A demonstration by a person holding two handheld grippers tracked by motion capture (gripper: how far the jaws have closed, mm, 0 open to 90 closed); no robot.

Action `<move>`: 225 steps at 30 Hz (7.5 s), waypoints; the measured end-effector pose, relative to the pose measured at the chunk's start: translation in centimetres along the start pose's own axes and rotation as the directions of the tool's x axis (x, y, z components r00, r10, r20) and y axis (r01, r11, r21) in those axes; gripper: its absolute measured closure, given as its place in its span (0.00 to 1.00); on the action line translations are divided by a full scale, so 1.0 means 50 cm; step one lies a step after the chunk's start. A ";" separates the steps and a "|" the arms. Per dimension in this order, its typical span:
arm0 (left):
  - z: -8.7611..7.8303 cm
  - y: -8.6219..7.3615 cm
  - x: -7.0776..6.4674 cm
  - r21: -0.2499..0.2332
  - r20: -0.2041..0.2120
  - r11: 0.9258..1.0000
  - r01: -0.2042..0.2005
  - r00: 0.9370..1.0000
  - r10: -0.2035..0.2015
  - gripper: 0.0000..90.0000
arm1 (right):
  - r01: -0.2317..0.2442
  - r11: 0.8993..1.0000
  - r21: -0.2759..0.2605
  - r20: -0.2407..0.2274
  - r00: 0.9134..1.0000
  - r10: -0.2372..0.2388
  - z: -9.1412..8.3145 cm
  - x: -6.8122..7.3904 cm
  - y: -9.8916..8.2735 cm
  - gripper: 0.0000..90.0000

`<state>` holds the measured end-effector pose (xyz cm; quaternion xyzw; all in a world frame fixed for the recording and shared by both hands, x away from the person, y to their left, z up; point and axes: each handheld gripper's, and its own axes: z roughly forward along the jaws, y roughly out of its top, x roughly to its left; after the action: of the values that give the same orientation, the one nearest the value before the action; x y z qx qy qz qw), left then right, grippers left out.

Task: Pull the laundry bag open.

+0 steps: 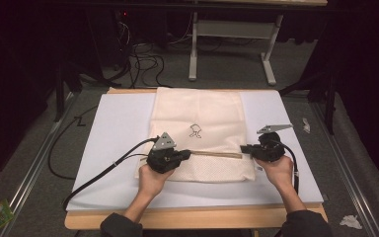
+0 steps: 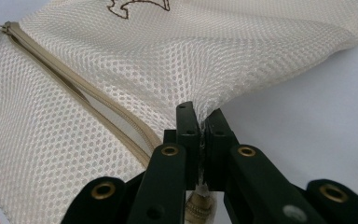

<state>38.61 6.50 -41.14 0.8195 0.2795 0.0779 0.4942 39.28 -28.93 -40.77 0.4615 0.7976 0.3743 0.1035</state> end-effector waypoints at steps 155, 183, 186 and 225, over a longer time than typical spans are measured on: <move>-0.218 -0.063 0.122 -0.053 -0.211 0.993 0.107 0.971 -0.116 0.97 | 0.034 0.999 0.007 0.162 0.986 -0.035 -0.022 -0.032 -0.002 0.98; -0.196 -0.099 0.124 0.020 -0.181 0.987 0.160 0.971 -0.154 0.97 | -0.028 1.000 0.008 0.087 0.996 0.028 -0.013 -0.040 -0.039 0.97; -0.193 -0.110 0.125 0.027 -0.179 0.985 0.172 0.970 -0.164 0.97 | -0.033 0.999 0.015 0.084 0.996 0.032 -0.008 -0.041 -0.046 0.97; -0.164 -0.148 0.111 0.067 -0.203 0.985 0.157 0.969 -0.141 0.92 | -0.006 0.999 0.042 0.135 0.991 0.000 0.020 -0.032 -0.084 0.78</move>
<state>37.10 18.37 -44.17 0.8040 0.3911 0.1099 0.4341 37.90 -30.99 -44.68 0.4890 0.7958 0.3257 0.1468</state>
